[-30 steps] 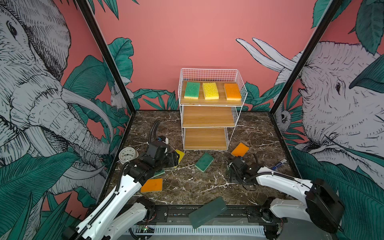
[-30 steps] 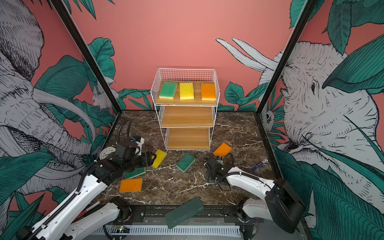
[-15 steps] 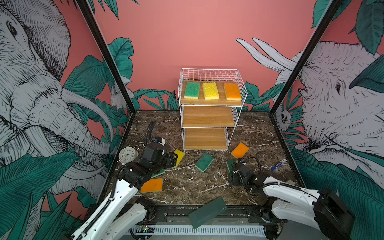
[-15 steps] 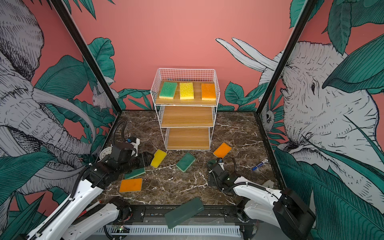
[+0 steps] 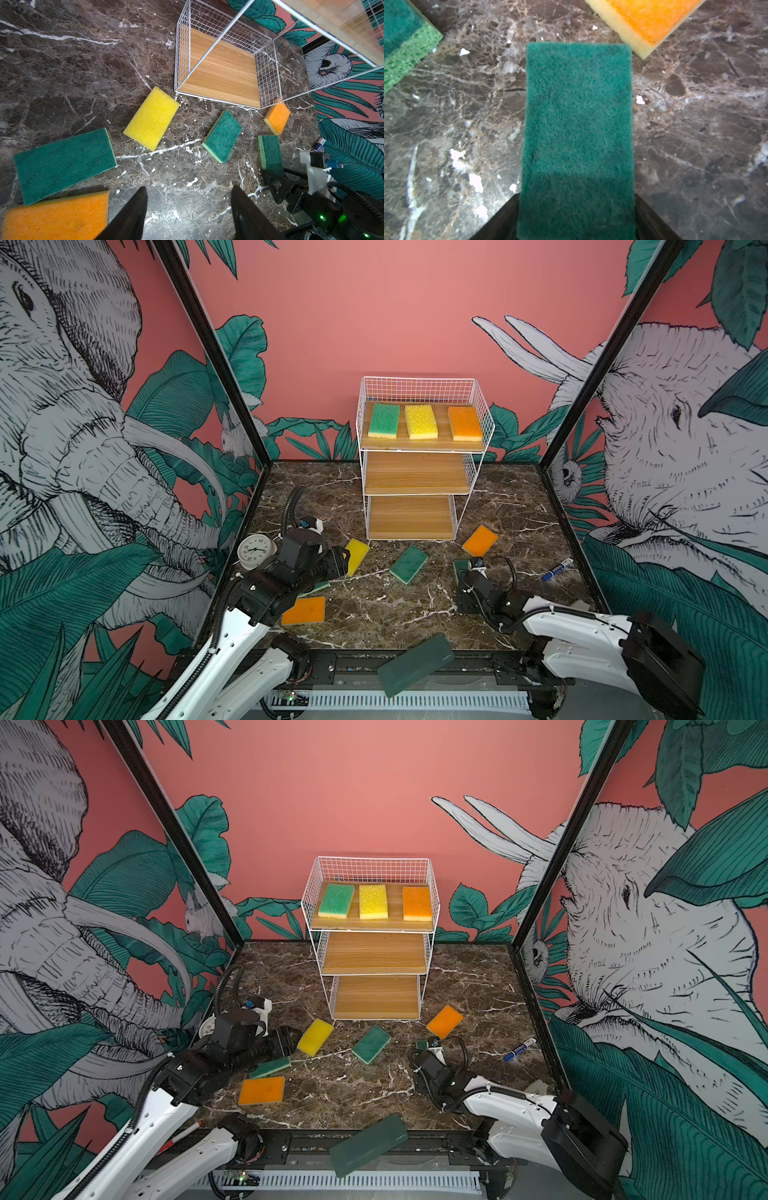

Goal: Place and organize the cleaning sponges onto the shelf
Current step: 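Close the right gripper on the green scouring pad, then lift the green scouring pad with the right gripper toward the middle tier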

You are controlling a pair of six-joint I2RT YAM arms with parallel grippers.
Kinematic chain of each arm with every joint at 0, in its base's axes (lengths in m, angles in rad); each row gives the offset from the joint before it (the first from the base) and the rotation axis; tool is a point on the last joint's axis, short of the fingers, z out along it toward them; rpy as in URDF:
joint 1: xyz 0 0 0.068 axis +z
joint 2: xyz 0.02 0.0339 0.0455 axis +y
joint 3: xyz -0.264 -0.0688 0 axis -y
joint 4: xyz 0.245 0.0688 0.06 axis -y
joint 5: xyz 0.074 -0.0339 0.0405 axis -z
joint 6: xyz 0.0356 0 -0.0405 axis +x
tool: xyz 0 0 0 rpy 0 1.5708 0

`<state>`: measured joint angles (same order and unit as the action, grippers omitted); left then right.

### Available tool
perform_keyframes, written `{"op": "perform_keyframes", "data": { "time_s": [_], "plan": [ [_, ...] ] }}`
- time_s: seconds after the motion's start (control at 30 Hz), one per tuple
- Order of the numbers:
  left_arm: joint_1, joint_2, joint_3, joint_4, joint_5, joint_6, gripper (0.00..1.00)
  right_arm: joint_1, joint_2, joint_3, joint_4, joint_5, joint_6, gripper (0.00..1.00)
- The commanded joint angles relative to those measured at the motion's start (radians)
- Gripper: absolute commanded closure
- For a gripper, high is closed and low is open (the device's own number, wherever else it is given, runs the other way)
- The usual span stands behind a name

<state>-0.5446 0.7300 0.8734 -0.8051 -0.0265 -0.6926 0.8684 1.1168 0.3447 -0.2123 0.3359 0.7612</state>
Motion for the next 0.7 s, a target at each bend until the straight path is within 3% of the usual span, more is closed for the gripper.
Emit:
{"op": "perform_keyframes", "data": {
  "time_s": [0.0,0.27,0.67],
  "plan": [
    [-0.003,-0.003,0.034,-0.027,-0.018,-0.016,0.35,0.011,0.005,-0.034,-0.017,0.002,0.037,0.25],
    [-0.004,-0.005,0.023,-0.040,-0.034,-0.015,0.35,0.018,0.022,-0.025,0.007,-0.024,-0.003,0.49],
    [-0.006,-0.011,-0.067,-0.022,-0.026,-0.001,0.35,0.023,-0.265,0.100,-0.309,0.008,0.007,0.45]
  ]
}}
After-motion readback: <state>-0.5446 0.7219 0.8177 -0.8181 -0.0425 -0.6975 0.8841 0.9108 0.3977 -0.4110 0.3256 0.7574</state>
